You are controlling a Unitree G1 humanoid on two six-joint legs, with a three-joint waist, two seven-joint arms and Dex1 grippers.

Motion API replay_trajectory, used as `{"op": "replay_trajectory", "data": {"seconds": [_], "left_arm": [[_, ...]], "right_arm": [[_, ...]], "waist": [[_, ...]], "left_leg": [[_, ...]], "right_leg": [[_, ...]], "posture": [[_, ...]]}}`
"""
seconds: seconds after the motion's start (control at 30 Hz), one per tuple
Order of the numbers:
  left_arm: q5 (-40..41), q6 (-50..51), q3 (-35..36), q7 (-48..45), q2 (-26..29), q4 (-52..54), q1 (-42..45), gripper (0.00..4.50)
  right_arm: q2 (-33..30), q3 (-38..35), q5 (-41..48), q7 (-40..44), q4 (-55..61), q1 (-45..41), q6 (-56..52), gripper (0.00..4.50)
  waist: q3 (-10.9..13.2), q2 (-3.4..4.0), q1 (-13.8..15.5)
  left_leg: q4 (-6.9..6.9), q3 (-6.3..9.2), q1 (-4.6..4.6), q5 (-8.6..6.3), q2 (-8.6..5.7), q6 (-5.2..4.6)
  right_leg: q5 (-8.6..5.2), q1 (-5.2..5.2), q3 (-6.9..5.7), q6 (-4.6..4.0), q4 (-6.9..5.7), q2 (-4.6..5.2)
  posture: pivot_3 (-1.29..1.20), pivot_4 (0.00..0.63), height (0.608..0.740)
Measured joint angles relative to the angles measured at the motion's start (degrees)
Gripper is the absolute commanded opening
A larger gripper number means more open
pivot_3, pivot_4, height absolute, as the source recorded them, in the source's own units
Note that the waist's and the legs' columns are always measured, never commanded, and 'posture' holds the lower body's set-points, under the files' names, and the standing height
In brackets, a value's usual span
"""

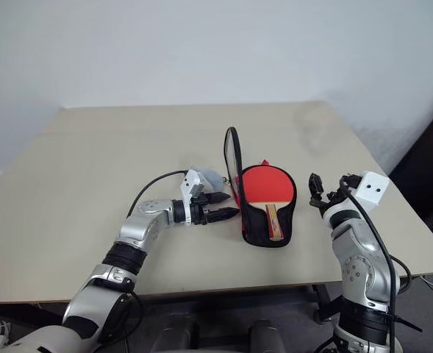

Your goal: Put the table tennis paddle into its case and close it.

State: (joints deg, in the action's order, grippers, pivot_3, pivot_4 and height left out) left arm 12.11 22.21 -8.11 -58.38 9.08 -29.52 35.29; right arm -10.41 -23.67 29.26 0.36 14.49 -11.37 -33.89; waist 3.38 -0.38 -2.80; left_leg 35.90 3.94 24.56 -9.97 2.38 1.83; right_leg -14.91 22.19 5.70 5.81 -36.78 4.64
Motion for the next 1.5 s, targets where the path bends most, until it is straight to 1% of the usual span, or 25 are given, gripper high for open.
{"op": "replay_trajectory", "data": {"seconds": [0.13, 0.37, 0.47, 0.7, 0.87, 0.97, 1.03, 1.2, 1.3, 1.37, 1.5], "left_arm": [[0.1, 5.3, -0.1, 2.2, -1.8, 0.0, 0.0, 3.58], [0.9, 9.0, 0.3, 4.9, -7.7, -1.9, 1.8, 3.58], [2.4, 11.7, 0.5, 5.0, -8.3, -1.9, 2.5, 3.58], [4.3, 20.3, 0.4, 6.4, -7.1, 0.8, 2.5, 3.58], [6.9, 32.6, 2.5, 10.5, -6.2, 2.5, 4.6, 3.58], [7.0, 38.5, 0.9, 10.8, -4.0, 5.3, 5.1, 3.58], [8.2, 41.2, 0.2, 10.0, -3.6, 6.0, 5.2, 3.58], [9.0, 44.5, 0.6, 11.6, -6.5, 0.0, 9.2, 3.58], [9.4, 45.3, 3.0, 12.2, -7.9, -3.6, 10.7, 3.58], [9.8, 45.1, 5.0, 12.7, -8.9, -7.0, 11.8, 3.58], [9.1, 42.3, 5.5, 13.8, -11.7, -11.7, 13.8, 3.58]], "right_arm": [[0.4, -1.5, -0.1, -1.4, -2.2, -0.5, 1.8, 4.46], [1.8, -1.7, -0.1, -3.3, -3.9, -0.8, 3.2, 4.46], [1.8, -2.1, 0.0, -3.9, -4.0, -0.8, 3.2, 4.46], [1.8, -2.4, 0.0, -4.4, -4.0, 0.2, 3.2, 4.46], [1.8, -2.6, 0.1, -4.7, -4.0, 0.3, 3.2, 4.46], [1.8, -2.8, 0.1, -5.1, -4.0, 0.5, 3.2, 4.46], [1.8, -3.2, 0.1, -5.3, -4.0, 0.8, 3.2, 4.46], [2.2, -3.0, 0.1, -5.5, -4.0, 0.8, 3.2, 4.46], [2.2, -3.4, 0.1, -5.7, -4.0, 0.8, 3.2, 4.46], [2.1, -4.1, 0.1, -5.8, -4.0, 0.9, 3.2, 4.46], [2.0, -4.7, 0.1, -6.1, -4.1, 0.9, 3.2, 4.46]], "waist": [[0.0, 0.03, 0.0], [0.0, 0.05, 0.0], [0.0, 0.09, 0.0], [0.0, 0.19, -0.2], [0.0, 0.2, -0.2], [0.0, 0.23, -0.2], [0.0, 0.25, -0.2], [0.0, 0.27, 0.0], [0.0, 0.29, 0.0], [0.0, 0.31, 0.1], [-0.1, 0.36, 0.4]], "left_leg": [[0.0, 0.01, 0.0, 0.0, 0.0, 0.0], [0.0, 0.0, 0.0, 0.0, -0.01, 0.0], [-0.01, 0.01, 0.0, 0.0, -0.01, 0.0], [-0.02, 0.01, 0.0, 0.0, -0.01, 0.0], [0.01, 0.02, 0.0, 0.0, -0.01, 0.0], [-0.03, 0.02, 0.0, 0.0, -0.01, 0.0], [-0.04, 0.02, 0.0, 0.0, -0.01, 0.0], [0.07, 0.07, -0.05, -0.01, -0.06, 0.01], [0.07, 0.09, -0.05, -0.02, -0.08, 0.04], [0.07, 0.13, -0.05, -0.02, -0.12, 0.03], [0.1, 0.25, -0.07, -0.11, -0.4, 0.17]], "right_leg": [[0.0, 0.01, 0.0, 0.0, 0.0, 0.0], [0.0, 0.01, 0.0, -0.01, 0.0, 0.0], [-0.01, 0.02, 0.01, -0.02, 0.0, 0.0], [-0.01, 0.02, 0.03, -0.03, 0.0, -0.02], [-0.01, 0.03, 0.03, -0.02, 0.0, -0.02], [0.0, 0.04, 0.04, -0.01, 0.0, -0.03], [0.01, 0.04, 0.04, 0.0, 0.0, -0.03], [-0.04, 0.02, 0.0, -0.08, 0.03, -0.01], [-0.04, 0.01, 0.01, -0.08, 0.05, 0.0], [-0.04, -0.02, 0.0, -0.08, 0.08, 0.01], [-0.08, -0.25, 0.0, -0.03, 0.17, 0.2]], "posture": [[0.0, 0.0, 0.74], [0.0, 0.0, 0.74], [0.0, 0.0, 0.74], [0.0, 0.0, 0.74], [0.0, 0.0, 0.74], [0.0, 0.0, 0.74], [0.0, 0.0, 0.74], [0.0, 0.0, 0.74], [0.0, 0.0, 0.74], [0.0, 0.0, 0.74], [0.0, 0.0, 0.74]]}}
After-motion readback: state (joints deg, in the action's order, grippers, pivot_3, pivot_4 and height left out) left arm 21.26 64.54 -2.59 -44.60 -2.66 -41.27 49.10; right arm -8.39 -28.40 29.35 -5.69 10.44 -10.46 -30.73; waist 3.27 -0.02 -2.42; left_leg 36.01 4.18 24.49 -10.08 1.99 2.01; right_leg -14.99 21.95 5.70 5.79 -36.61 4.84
